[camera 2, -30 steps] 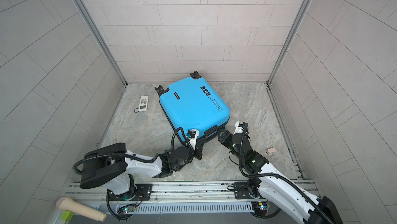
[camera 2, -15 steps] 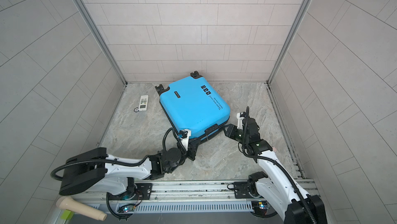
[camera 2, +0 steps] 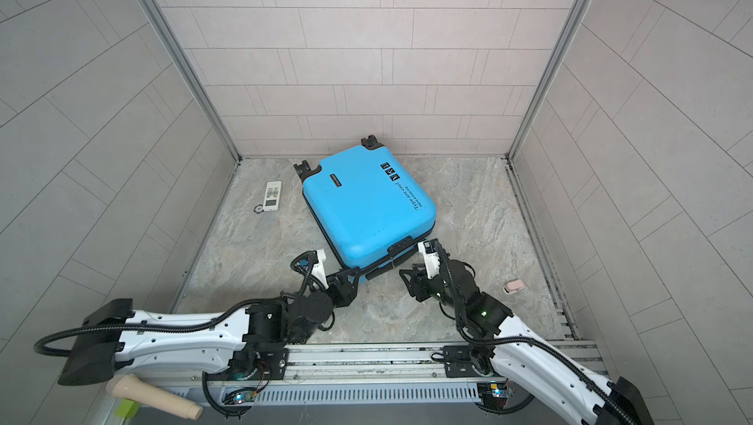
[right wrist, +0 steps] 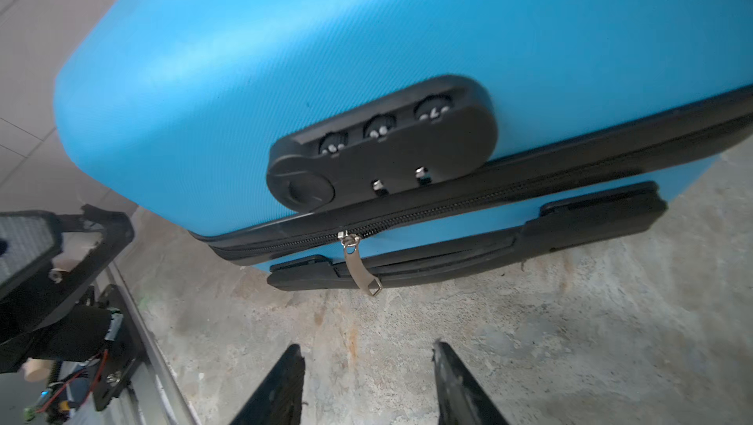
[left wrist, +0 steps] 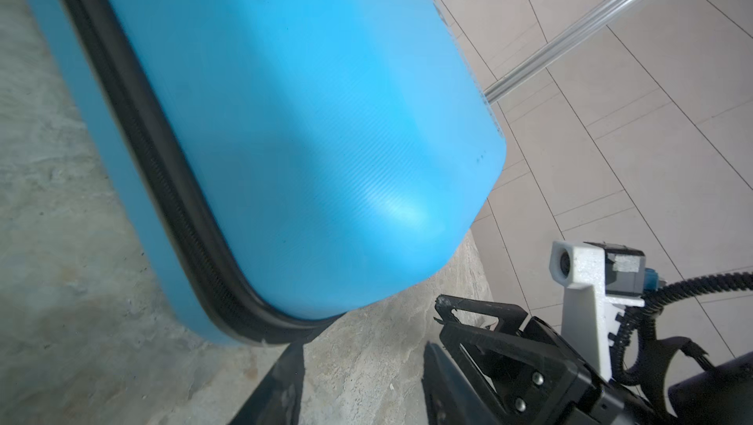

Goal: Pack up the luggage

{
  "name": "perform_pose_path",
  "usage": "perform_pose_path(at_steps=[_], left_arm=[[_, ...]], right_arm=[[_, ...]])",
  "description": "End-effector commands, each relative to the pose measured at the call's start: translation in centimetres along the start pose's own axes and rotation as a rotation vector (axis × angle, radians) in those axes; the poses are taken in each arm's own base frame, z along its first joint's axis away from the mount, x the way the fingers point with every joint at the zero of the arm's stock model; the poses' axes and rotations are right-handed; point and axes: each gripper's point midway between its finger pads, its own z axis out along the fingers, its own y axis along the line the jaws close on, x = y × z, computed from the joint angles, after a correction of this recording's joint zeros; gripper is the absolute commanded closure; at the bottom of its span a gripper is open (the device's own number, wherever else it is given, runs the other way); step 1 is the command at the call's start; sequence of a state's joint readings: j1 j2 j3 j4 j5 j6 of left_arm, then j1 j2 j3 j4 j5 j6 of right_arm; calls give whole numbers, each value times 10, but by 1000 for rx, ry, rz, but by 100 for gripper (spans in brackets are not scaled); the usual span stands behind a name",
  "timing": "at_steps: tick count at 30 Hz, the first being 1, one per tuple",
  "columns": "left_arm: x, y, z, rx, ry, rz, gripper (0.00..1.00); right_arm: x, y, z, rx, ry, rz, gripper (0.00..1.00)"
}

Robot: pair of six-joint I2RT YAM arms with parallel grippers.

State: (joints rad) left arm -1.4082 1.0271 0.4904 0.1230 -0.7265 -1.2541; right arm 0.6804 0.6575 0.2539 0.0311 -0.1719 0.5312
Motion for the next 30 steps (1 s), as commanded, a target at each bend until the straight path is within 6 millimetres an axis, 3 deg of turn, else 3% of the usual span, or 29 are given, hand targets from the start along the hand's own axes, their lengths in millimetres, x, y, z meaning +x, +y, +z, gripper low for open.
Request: perform_pose_path(at_steps=[1, 7, 12, 15, 23, 30], left_arm=[[-2, 13, -9, -45, -84, -164, 48], [19, -2, -12, 43, -87, -305, 47], [26, 12, -4, 46, -125, -373, 46], [20, 22, -5, 42, -172, -388, 46], [7, 29, -10, 31, -224, -386, 45], [4, 36, -10, 28, -241, -403, 44]], right_arm=[[-26, 2, 8, 24, -116, -52, 48], [-24, 14, 27, -11, -101, -81, 50], [-26, 19, 36, -2, -111, -91, 51], [-25, 17, 41, 9, -114, -82, 54], [-30, 12, 53, 44, -146, -51, 74], [-31, 16, 67, 28, -138, -31, 79]])
